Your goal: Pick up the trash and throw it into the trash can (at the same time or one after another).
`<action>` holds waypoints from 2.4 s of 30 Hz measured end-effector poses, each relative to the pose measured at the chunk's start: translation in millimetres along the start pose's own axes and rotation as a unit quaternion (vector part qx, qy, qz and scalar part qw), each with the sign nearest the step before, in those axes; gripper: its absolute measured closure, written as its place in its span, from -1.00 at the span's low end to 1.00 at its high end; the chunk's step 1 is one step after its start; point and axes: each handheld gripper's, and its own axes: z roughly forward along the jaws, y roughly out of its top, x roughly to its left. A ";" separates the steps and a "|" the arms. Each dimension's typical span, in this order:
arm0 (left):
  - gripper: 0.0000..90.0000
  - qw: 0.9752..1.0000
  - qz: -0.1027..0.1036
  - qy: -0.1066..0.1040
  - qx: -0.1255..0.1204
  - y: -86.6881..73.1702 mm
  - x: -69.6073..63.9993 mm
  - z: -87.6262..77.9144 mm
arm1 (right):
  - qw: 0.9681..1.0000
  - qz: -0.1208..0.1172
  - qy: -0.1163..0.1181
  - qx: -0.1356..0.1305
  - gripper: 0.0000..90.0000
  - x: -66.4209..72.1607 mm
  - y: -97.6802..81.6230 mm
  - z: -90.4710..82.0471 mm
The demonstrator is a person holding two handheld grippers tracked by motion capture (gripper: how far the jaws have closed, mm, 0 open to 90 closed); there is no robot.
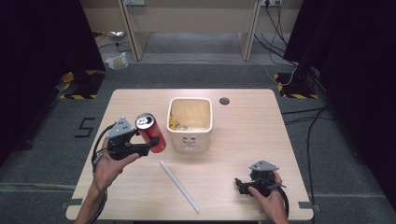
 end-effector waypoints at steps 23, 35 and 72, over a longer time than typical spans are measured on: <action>-0.23 1.000 0.000 -0.013 0.000 40.0 10.5 15.5 | 1.000 0.000 0.000 0.000 -1.00 0.0 0.0 0.0; -0.23 1.000 -0.001 -0.009 -0.002 60.7 11.6 37.0 | 1.000 0.000 0.000 0.000 -1.00 0.0 0.0 0.0; -0.24 0.999 0.002 0.005 0.032 66.5 16.1 115.2 | 1.000 0.001 0.001 0.001 -1.00 0.1 0.1 -0.2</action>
